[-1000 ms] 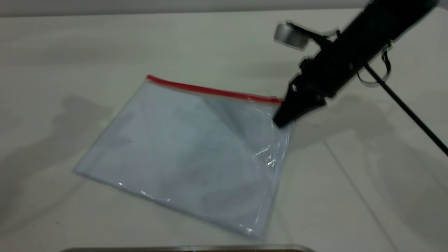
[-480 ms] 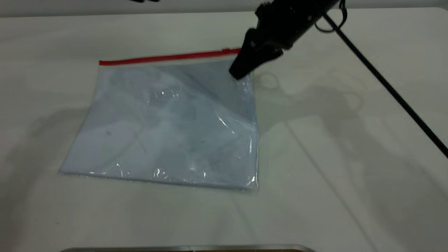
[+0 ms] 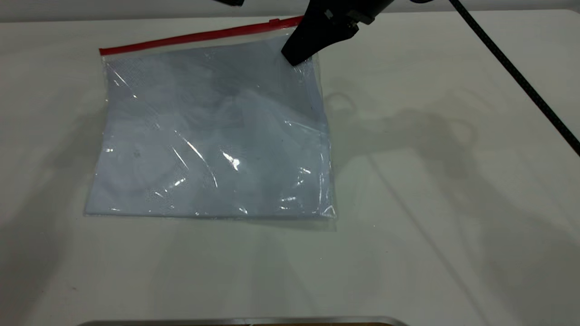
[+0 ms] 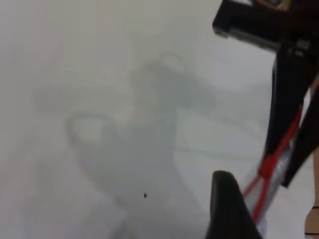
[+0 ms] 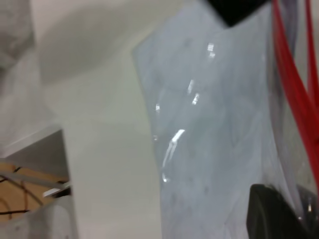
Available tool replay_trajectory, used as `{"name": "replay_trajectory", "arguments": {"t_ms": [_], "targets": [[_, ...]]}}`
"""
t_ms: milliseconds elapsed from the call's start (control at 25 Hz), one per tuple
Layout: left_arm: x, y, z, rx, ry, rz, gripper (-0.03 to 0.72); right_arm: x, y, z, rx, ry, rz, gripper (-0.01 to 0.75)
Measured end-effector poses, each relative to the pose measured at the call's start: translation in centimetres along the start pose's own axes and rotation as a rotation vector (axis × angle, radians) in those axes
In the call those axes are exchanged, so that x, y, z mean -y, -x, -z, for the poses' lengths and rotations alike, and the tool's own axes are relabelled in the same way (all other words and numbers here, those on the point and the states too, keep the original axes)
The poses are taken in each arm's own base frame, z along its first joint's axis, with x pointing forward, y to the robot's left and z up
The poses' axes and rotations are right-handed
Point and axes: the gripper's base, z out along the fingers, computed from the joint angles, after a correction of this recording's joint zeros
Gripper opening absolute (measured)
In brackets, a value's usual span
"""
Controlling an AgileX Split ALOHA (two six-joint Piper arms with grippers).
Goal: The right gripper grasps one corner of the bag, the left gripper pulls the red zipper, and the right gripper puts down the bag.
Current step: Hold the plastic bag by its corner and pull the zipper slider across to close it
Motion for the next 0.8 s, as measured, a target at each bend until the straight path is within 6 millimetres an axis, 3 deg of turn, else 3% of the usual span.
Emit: {"name": "replay_trajectory", "arguments": {"t_ms": [560, 800], "targets": [[1.3, -0.1, -3.4, -0.111, -0.091, -0.064, 0.479, -0.8, 0.4, 0.0, 0.042, 0.083, 0.028, 0.033], [1.3, -0.1, -3.4, -0.113, -0.087, -0.066, 0.377, -0.8, 0.4, 0.0, 0.043, 0.083, 0.030, 0.033]]}}
